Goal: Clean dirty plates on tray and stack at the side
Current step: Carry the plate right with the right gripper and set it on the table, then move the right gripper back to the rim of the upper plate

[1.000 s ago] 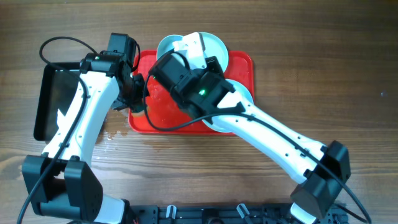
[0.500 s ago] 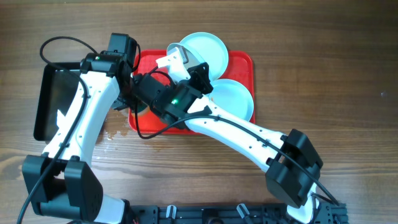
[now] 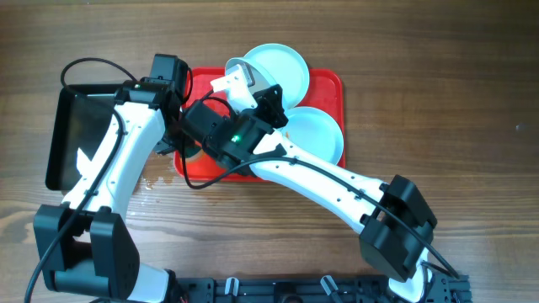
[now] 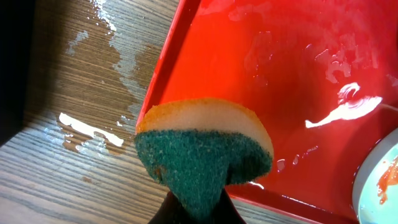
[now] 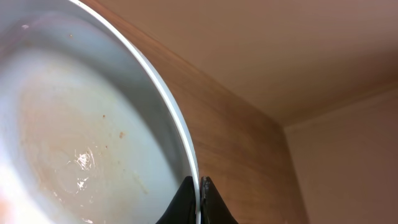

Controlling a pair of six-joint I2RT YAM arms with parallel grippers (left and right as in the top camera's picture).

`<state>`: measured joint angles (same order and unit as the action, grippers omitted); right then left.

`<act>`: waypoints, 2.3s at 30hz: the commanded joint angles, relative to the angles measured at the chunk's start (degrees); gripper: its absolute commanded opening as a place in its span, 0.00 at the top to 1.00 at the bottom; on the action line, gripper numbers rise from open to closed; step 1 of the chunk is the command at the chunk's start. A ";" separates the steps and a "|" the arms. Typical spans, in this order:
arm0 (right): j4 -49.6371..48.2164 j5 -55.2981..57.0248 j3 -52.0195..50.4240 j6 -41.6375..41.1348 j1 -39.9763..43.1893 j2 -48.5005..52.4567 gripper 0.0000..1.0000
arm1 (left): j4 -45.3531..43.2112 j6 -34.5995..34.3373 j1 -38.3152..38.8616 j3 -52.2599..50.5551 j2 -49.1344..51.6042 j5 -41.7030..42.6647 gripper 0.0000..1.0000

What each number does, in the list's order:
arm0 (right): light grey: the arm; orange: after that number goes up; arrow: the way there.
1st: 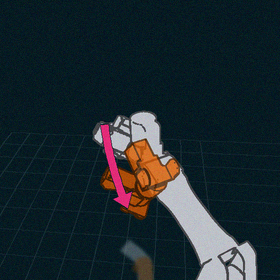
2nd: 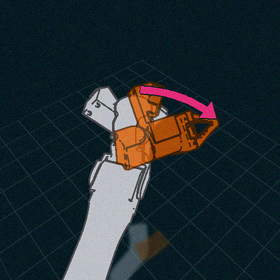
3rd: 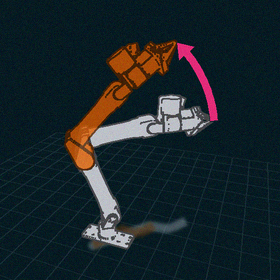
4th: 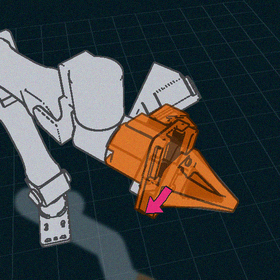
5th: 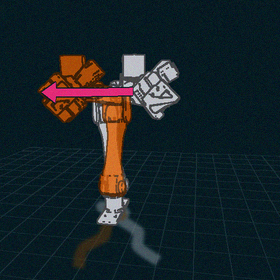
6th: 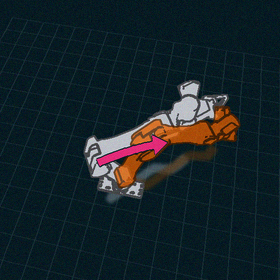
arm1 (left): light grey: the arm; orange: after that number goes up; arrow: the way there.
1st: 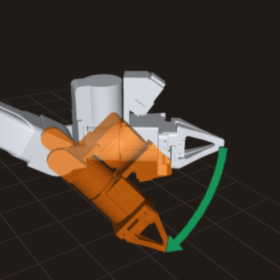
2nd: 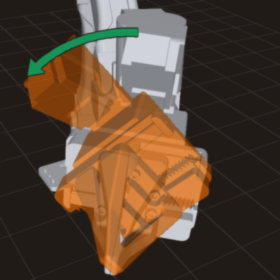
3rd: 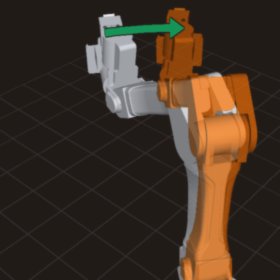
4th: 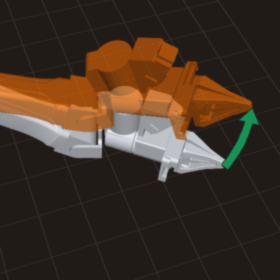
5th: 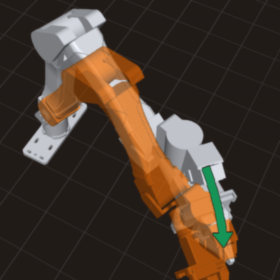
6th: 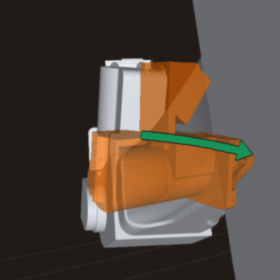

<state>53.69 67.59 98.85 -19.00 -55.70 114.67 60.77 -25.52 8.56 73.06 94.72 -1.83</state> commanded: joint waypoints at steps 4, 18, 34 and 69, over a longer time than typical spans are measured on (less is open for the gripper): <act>0.63 -4.63 0.90 -5.18 -0.35 0.42 0.96 | -0.55 1.14 -0.20 -0.37 0.00 -0.59 0.96; 1.57 -27.74 2.14 -9.94 3.30 -2.71 0.96 | -0.24 1.11 -0.20 -0.48 0.00 -0.57 0.96; 6.12 -50.51 3.65 -9.38 15.50 -11.10 0.96 | -0.72 1.16 -0.20 -0.70 0.00 -0.61 0.96; -13.07 -106.97 -22.75 4.26 80.06 -12.61 0.73 | -3.19 1.11 -0.20 -0.74 0.02 -0.28 0.96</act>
<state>43.05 -19.70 76.20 -20.93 26.89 102.52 58.02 -25.50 8.56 72.58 94.72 -1.83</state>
